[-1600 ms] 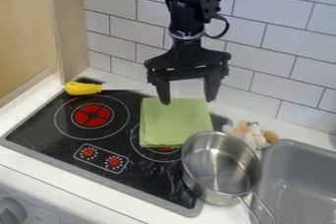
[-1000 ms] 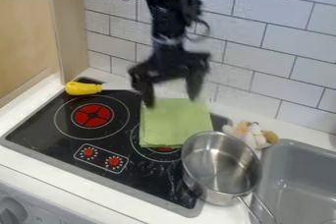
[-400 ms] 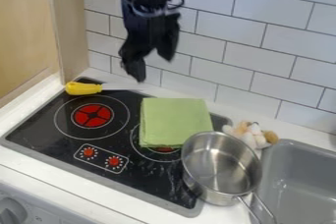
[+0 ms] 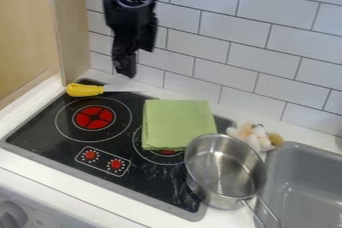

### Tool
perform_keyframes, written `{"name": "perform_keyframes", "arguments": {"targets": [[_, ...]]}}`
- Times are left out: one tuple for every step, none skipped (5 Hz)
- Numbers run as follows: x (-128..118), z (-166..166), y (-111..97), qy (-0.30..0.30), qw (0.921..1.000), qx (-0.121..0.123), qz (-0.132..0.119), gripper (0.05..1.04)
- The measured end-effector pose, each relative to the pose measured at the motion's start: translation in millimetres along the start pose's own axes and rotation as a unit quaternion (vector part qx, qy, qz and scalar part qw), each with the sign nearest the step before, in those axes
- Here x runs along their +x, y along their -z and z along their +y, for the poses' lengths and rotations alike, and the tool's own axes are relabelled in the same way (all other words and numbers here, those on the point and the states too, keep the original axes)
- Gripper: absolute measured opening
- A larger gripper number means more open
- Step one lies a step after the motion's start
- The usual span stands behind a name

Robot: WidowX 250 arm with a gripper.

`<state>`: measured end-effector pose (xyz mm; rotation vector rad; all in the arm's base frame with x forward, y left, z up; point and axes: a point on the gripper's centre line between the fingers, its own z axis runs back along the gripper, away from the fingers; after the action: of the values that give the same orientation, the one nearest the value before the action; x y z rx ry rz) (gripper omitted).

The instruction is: Move the yellow knife to the top of the left burner

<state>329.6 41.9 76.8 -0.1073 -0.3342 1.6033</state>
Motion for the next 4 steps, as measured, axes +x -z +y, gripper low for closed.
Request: {"name": "perform_keyframes", "arguments": {"targets": [[13.7, 3.5, 2.5, -0.055, 0.9984, 0.008, 0.008, 0.999], [30.2, 8.8, 7.3, -0.099, 0.9949, 0.014, 0.012, 0.999], [43.5, 16.2, 23.1, -0.12, 0.9923, 0.031, 0.007, 0.999], [54.7, 25.2, 38.6, -0.142, 0.9886, 0.051, 0.004, 0.999]]}}
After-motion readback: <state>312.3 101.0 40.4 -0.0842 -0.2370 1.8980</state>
